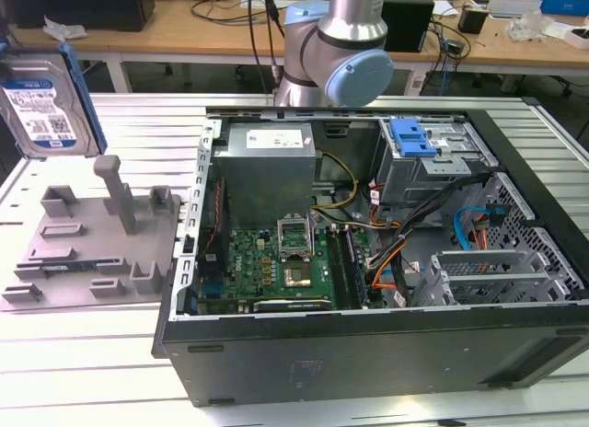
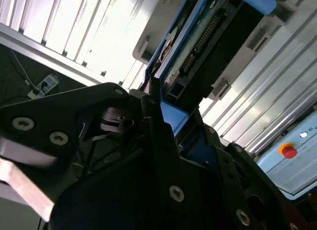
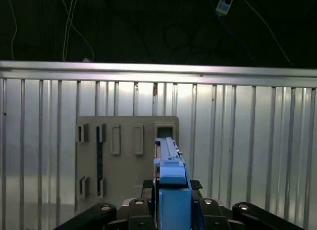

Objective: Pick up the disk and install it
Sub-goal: 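Pick up the disk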

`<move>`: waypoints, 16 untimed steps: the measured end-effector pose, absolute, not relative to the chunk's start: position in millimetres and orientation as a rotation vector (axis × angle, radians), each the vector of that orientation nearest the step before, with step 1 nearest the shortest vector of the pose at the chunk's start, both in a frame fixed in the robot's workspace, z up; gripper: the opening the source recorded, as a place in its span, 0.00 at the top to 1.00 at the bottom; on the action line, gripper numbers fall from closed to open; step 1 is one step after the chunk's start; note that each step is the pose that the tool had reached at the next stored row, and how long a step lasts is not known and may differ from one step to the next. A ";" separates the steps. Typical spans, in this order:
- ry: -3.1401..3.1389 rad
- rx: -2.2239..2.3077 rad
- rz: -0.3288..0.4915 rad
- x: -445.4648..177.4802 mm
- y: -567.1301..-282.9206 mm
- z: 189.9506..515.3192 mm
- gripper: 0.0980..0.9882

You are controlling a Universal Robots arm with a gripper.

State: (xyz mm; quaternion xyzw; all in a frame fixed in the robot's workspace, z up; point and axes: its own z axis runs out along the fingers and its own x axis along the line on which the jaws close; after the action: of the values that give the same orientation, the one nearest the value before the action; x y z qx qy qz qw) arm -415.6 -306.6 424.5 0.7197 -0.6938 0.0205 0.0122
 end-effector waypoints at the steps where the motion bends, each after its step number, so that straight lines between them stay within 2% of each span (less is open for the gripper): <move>1: -2.163 2.244 0.064 -415.6 -306.6 428.4 0.70; 11: -2.166 2.246 0.070 -415.7 -306.7 479.8 0.70; 16: -2.166 2.247 0.071 -415.6 -306.7 485.2 0.70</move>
State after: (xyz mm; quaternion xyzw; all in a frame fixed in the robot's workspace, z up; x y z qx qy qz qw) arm -415.6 -306.7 485.2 0.7196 -0.6939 0.0228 0.0099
